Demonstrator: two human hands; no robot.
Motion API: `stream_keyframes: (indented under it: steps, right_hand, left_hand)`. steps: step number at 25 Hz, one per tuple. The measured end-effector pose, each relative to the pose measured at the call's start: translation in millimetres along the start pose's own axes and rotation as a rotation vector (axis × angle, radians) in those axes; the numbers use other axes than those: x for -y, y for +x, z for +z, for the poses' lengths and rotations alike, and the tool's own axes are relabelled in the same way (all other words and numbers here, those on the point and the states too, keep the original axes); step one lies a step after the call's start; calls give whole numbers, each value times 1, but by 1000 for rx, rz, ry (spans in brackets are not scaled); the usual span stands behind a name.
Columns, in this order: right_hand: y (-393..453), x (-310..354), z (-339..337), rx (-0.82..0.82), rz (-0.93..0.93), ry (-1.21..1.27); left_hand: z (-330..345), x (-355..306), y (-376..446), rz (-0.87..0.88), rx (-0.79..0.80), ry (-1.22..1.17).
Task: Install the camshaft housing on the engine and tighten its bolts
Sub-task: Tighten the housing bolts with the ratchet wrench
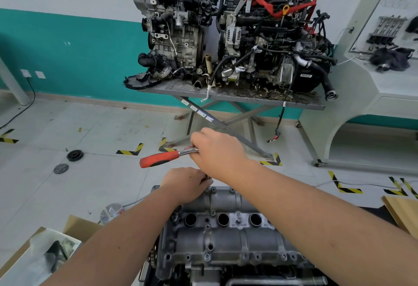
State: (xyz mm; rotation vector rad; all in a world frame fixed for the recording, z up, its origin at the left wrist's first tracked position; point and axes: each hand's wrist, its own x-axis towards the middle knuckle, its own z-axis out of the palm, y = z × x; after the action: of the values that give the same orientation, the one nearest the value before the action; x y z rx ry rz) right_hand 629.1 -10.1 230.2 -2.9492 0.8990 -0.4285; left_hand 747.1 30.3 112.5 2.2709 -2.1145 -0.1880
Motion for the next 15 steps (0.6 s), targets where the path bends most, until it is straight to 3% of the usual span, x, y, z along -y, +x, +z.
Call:
stream_keyframes:
  steps: [2, 8, 12, 15]
  right_hand:
    - [4, -1, -4, 60, -5, -91]
    - [13, -2, -12, 223, -29, 57]
    - [23, -7, -19, 288, -33, -32]
    - [23, -7, -19, 281, -26, -119]
  left_hand:
    - [2, 2, 1, -18, 13, -14]
    - [-4, 1, 13, -74, 210, -168]
    - [-7, -4, 13, -110, 206, -164]
    - [-12, -9, 17, -147, 232, -312]
